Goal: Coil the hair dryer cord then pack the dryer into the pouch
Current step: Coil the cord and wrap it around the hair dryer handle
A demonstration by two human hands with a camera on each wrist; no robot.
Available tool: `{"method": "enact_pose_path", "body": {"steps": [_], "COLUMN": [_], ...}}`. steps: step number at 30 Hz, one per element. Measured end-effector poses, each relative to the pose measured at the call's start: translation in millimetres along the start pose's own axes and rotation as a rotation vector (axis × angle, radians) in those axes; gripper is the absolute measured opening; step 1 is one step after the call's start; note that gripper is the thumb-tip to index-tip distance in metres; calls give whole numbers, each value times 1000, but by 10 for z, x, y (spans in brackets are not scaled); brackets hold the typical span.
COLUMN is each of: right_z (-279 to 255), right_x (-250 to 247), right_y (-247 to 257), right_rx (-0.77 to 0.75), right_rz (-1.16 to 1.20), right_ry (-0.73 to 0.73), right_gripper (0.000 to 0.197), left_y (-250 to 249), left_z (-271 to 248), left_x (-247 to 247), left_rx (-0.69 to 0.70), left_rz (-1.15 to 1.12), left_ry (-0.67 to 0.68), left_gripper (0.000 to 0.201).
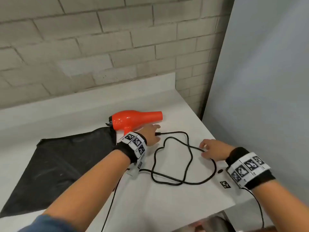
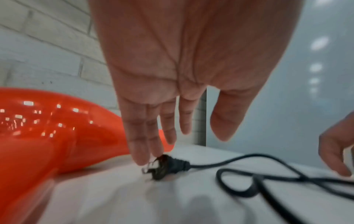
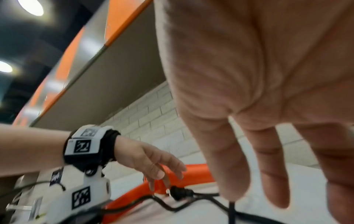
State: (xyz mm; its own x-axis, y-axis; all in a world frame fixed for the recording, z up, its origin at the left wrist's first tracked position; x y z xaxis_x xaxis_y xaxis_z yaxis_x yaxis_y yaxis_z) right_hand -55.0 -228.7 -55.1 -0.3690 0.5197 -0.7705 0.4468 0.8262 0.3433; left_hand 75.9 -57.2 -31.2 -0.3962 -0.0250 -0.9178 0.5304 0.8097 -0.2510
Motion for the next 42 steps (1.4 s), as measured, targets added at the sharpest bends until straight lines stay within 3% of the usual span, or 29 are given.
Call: {"method": "enact_pose_path", "body": {"steps": [4, 7, 10, 13, 17, 21, 25, 27, 30, 32, 34, 36, 39, 42], "right_z": [-6, -13, -50, -17, 12, -92, -342, -436, -472, -403, -307, -242, -177, -110], "right_x": [1, -3, -33, -50, -200, -587, -763, -729, -683, -594, -410, -247, -279, -471], "right_y": [-25, 2, 52, 20, -66, 135, 683, 924, 1086, 1058, 916, 789, 769, 609], "right_rx": [82, 89, 71, 84, 98, -45, -331, -448, -524, -496, -370, -289, -331, -277], "right_rz": [-125, -249, -300, -290, -112, 203, 233, 209, 247, 276, 224, 141, 75, 107], "right_ry": [-1, 27, 25, 16, -32, -252, -390, -369, -320, -218, -53, 70, -9, -167], "right_gripper": [40, 24, 27, 33, 22, 22, 22, 20, 21, 31, 41, 41, 23, 24], "left_y": [65, 101, 107, 90, -31, -356, -693, -766, -750, -712, -643, -546, -446, -334], "left_z": [115, 180, 208, 135, -65, -355, -491, -453, -388, -377, -372, -356, -341, -276], "left_x": [101, 154, 98, -83, -374, -467, -468, -460, -501, -549, -599, -637, -675, -678], "left_rx": [-71, -81, -80, -62, 103, 266, 377, 378, 378, 389, 366, 315, 270, 221], "left_rz": [101, 181, 236, 212, -61, -140, -165, -160, -216, -290, -389, -499, -588, -553], "left_ry": [85, 122, 92, -5, -188, -233, -224, -225, -268, -300, -315, -314, -316, -344], "left_gripper": [55, 50, 32, 25, 25, 34, 70, 64, 30, 22, 20, 18, 14, 21]}}
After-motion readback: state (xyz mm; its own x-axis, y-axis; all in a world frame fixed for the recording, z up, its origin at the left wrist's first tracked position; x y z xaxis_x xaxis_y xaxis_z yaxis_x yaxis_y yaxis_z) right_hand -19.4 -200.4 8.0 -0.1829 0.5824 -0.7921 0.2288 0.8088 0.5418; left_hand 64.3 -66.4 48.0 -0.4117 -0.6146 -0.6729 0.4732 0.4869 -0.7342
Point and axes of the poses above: each hand's wrist, its own z-axis towards the middle knuckle, its own x-axis out of the palm, y = z × x, the point moved 10 cm from there along z, towards the middle knuckle, and after that the axes turned 1 degree about x, right-handed, at the moved point
